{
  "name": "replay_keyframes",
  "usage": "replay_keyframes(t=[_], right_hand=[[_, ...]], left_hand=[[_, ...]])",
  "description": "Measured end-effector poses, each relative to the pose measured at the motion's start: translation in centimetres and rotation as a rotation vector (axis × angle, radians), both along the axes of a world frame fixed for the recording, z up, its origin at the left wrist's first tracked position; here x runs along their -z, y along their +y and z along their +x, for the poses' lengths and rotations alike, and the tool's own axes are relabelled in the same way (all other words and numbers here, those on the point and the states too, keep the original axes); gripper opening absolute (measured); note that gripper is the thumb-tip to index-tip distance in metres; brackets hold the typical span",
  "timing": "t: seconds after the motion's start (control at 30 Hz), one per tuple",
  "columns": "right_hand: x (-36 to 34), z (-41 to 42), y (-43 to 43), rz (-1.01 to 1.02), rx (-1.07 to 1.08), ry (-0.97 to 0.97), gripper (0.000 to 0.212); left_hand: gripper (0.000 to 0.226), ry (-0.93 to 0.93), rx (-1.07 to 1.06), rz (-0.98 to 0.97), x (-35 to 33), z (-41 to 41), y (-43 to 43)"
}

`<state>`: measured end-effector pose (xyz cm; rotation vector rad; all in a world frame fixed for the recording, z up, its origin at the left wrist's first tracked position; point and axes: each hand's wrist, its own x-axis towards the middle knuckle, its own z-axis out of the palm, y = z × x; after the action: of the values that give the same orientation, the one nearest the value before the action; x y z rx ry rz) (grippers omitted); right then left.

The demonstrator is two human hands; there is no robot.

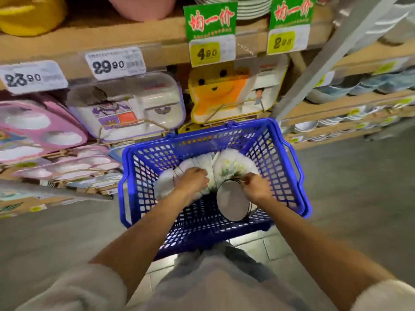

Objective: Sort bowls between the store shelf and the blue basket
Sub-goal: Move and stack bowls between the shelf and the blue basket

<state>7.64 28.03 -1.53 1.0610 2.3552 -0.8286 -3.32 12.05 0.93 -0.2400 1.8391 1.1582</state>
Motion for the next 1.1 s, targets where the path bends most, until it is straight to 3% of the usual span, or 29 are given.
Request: replay_keyframes(t=[0.13,0.33,0.47,0.57,0.7,0.9,1.1], right_hand=[[2.2,0.9,-0.5,0.116,-0.18,-0.09,0.043],[4.3,1.4,-0.4,0.328,-0.345,-0.121,0.046],[5.2,1.6,-0.3,0.379,-0.41,-0.135,0.056],[5.6,1.9,-0.4,0.401,-0.427,-0.146,0.061],[5.6,1.9,-0.6,0.404,-0.437,-0.172,0.068],[5.0,1.5,-0.4,0.36,-0.398,-0.171,0.055],[3.4,0.5,-0.4,0.305,-0.443,-0.139,0.049]], left_hand=[[0.014,-0.029,0.106,-0.018,3.1,1.4,0.6],[0.02,-0.064,0.195,-0.166,8.2,3.8,1.3],[0.04,-0.159,0.26,-0.212,10.6,5.3,2.1],[0.036,-0.304,0.21,-0.158,11.7,6.4,2.8],[0.032,-0.365,0.087,-0.115,12.2,6.9,3.2],[0.027,-0.441,0.002,-0.082,11.0,6.8,2.9],[0.033,-0.396,-0.017,-0.063,8.5,6.6,1.8]])
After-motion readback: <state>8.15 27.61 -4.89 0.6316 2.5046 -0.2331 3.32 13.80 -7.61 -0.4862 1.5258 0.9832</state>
